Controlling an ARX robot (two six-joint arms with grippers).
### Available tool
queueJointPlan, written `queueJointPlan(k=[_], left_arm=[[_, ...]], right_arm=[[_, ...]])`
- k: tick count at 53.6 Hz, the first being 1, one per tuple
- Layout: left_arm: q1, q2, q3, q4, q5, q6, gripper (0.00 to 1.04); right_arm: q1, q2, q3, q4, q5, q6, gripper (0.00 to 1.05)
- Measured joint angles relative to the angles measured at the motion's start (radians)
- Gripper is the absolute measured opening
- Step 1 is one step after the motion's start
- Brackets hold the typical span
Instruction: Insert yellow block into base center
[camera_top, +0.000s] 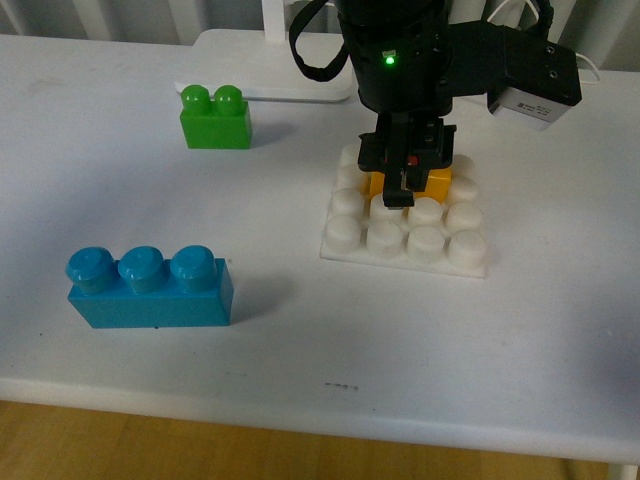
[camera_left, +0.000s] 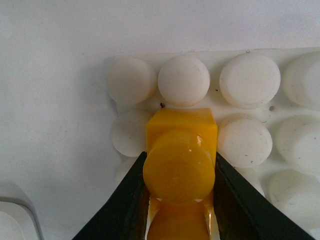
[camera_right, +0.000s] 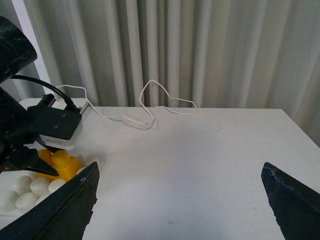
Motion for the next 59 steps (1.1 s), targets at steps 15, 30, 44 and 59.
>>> queueJointPlan(k=[15,30,44,59], left_arm=[[-0.005,-0.004,-0.011,0.014,0.007,-0.005,0.31],[0.006,-0.024,-0.033,0.047,0.013,-0.003,0.48],[0.034,-0.097,-0.107,0.096,-0.003,0.017,0.9],[0.058,-0.251,-0.19,0.172,-0.013,0.045,0.99]], right_arm=[[0.0,0.0,0.0,0.0,0.0,0.0,0.95],[0.0,0.0,0.0,0.0,0.0,0.0,0.95],[0.0,0.0,0.0,0.0,0.0,0.0,0.95],[0.0,0.0,0.0,0.0,0.0,0.0,0.95]])
